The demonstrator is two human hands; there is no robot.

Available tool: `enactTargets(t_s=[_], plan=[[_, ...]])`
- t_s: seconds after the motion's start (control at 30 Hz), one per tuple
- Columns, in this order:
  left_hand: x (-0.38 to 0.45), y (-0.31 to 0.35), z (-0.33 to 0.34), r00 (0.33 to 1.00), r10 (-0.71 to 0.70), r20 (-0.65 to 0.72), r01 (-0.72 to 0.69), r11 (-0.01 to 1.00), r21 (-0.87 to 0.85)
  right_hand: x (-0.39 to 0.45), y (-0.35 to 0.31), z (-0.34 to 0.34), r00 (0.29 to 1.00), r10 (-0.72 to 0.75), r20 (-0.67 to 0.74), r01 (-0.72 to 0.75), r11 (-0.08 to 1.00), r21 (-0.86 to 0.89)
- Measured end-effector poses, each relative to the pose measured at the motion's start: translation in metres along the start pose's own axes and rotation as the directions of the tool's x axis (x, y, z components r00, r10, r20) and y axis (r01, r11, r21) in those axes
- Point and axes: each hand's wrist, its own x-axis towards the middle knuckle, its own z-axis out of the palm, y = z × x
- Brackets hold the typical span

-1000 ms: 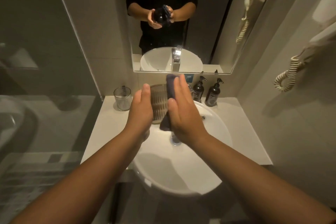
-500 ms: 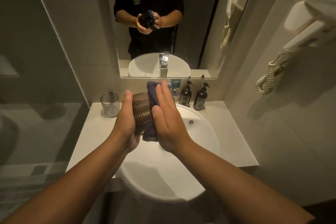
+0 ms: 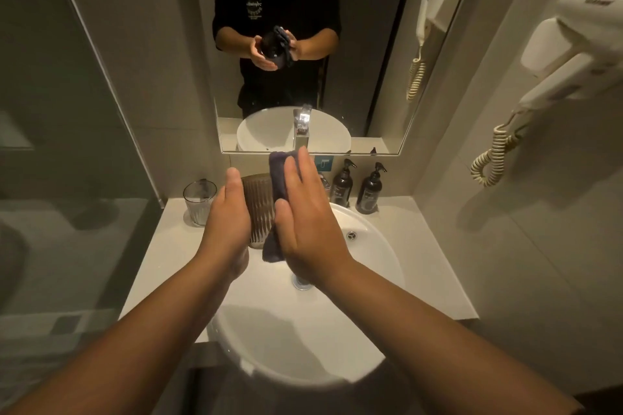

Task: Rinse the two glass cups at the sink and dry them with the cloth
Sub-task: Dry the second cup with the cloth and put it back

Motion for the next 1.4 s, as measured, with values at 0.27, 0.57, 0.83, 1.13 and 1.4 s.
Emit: enactTargets(t_s=[0.27,0.57,0.83,1.13,1.4], plan=[[-0.006,-0.013,-0.002,0.979,0.030,0.203,-0.004,0.992,-0.128,-0.014,-0.006,0.009,0.977,-0.210,-0.030,0.192,0.935,-0.299],[-0.002,-0.010,-0.007,0.978,-0.113,0.173,0.133,0.986,-0.105,-0.007,-0.003,0.008,0.999,0.037,-0.012,-0.033,0.972,0.231],[0.003,0.016,-0.012,0.959,-0.109,0.263,0.131,0.989,-0.068,0.010,0.002,-0.002,0.972,0.224,0.068,-0.221,0.781,0.584],[-0.008,0.018,0.004,0.993,-0.066,0.094,0.061,0.996,0.061,0.015,-0.004,0.004,0.996,0.031,-0.083,-0.032,0.999,-0.011],[0.000,0.007,-0.002,0.982,-0.080,0.169,0.100,0.988,-0.114,-0.003,-0.009,0.008,0.976,-0.209,-0.058,0.201,0.972,-0.126]])
